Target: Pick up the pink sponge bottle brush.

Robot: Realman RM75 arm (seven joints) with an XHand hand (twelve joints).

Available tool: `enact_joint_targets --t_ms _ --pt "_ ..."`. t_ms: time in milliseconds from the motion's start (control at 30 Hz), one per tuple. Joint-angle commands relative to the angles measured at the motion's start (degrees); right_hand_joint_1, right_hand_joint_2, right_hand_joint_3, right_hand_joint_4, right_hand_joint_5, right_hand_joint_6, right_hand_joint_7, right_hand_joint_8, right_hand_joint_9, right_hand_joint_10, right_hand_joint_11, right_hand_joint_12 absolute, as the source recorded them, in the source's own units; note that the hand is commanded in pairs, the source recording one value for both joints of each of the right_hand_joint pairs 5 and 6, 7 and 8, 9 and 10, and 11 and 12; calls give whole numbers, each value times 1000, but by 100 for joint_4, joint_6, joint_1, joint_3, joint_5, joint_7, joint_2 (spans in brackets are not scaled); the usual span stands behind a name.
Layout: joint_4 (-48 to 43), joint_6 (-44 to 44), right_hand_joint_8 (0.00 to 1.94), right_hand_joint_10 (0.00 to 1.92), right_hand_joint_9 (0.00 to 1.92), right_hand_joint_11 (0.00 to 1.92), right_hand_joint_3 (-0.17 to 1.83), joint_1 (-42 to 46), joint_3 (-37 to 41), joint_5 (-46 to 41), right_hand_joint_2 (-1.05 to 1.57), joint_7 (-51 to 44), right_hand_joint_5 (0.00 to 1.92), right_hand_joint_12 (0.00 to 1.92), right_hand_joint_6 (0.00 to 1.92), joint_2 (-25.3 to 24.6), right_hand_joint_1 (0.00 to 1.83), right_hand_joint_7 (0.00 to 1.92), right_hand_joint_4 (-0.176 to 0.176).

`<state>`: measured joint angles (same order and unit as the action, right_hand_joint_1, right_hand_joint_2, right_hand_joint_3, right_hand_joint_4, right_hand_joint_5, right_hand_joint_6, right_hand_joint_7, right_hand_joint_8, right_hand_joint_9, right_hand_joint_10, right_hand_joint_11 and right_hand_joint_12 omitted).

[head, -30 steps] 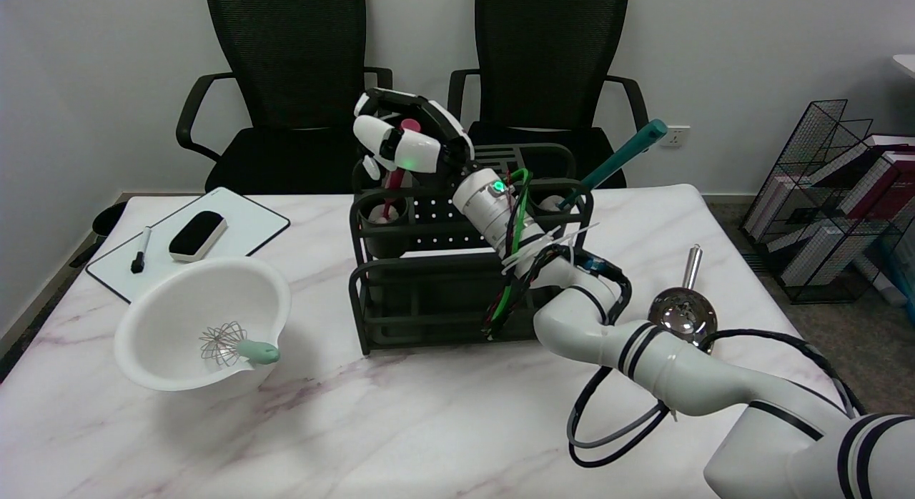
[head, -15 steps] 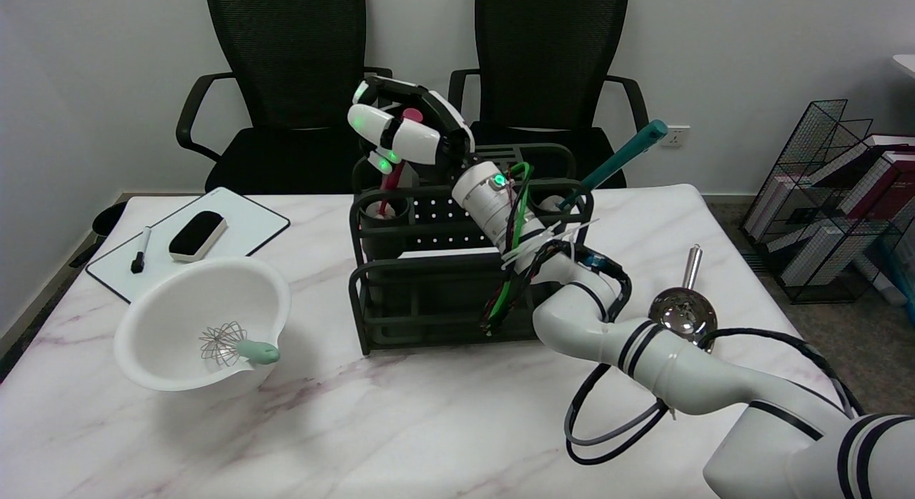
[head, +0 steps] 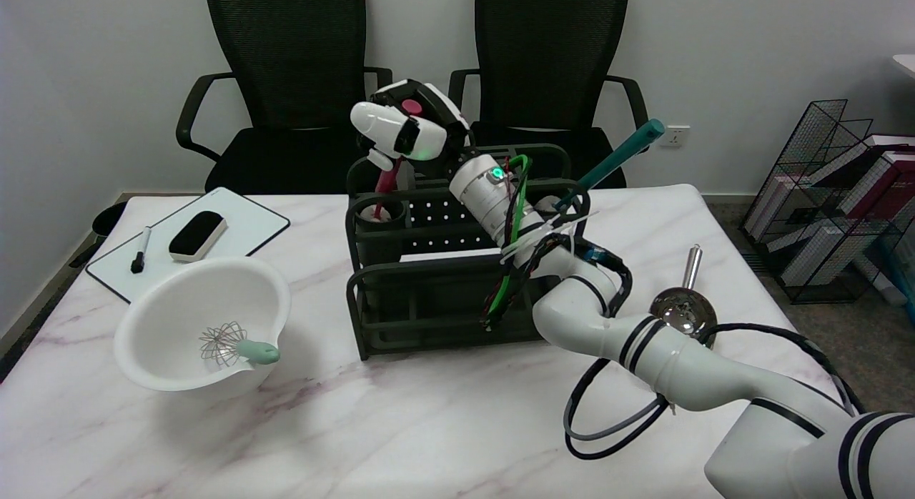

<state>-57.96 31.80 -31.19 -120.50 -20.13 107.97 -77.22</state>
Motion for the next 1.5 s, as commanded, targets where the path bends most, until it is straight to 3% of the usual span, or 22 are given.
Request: enact_joint_targets --t_ms 33,133,200,500,867,1500 --pt "-106 -99 1920 1901 1901 1746 895 -10 -8 -15 52 -6 1920 1746 1920 29 1111 1920 0" --pt "-114 -106 1920 1904 1904 1747 826 -18 1 -23 6 -6 1920 1747 1920 21 1117 1920 0" --pt "-115 -137 1920 1914 1914 1755 730 -27 9 -23 188 -6 1920 1755 1920 21 1130 1920 0" --pt "-307 -370 1920 1920 1920 1837 711 -68 88 -22 867 -6 1920 1837 1920 37 1143 1920 0" --pt "-467 -922 1920 1920 1920 1894 642 -206 86 -23 1215 49 1920 1894 1920 38 1122 1920 0" --pt "-113 -1458 1920 1920 1920 1920 543 -887 -365 33 1316 8 1920 1920 1920 166 1168 1920 0"
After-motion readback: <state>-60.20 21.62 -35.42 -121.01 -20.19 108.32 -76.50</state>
